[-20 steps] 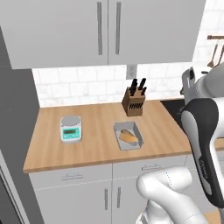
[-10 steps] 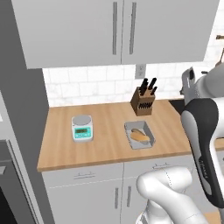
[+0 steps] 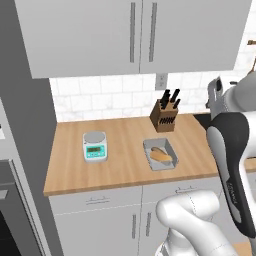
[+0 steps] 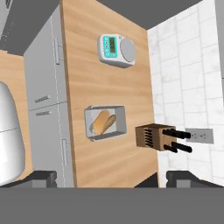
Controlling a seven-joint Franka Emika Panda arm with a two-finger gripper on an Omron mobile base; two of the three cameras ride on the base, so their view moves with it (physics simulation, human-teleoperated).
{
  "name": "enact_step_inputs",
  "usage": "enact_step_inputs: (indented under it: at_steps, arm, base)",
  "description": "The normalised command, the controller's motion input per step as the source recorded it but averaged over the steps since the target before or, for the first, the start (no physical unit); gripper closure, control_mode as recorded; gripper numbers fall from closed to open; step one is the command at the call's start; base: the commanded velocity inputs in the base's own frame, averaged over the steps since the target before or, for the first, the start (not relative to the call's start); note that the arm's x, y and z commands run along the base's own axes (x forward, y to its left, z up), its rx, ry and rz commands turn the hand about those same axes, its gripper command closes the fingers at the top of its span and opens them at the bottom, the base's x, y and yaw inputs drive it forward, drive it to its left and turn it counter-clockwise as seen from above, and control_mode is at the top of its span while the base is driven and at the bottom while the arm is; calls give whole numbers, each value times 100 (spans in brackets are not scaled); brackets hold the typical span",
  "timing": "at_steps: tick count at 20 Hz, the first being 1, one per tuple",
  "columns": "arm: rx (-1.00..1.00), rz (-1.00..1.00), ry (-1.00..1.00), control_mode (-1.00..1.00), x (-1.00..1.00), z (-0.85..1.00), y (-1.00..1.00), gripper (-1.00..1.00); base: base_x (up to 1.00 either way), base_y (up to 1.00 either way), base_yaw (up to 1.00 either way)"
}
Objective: Take the meat container that has the fish and place it on the second highest rack of the freezer. Then take the vegetable container that has the sweet potato and squash and place it on the highest rack of the freezer.
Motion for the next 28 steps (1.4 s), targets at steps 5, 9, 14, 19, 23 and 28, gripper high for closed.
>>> enact_step_inputs:
  at_steps: [5,9,14,19,23,28]
  arm:
    - [0,0,0,100,0,0,0,-100]
    - [0,0,0,-100,0,0,0,-100]
    - [1,0,0,-100,0,-2,-2,-100]
    - [14,14,-6,-100,0,-31,-70,-100]
    - [0,36,-6,-100,-5,-68,-26,-100]
    - [-9,19,0,-100,0,-63,-21,-100]
  base:
    - [0,0,0]
    - [0,0,0]
    - [0,0,0]
    - [0,0,0]
    - [0,0,0]
    - [0,0,0]
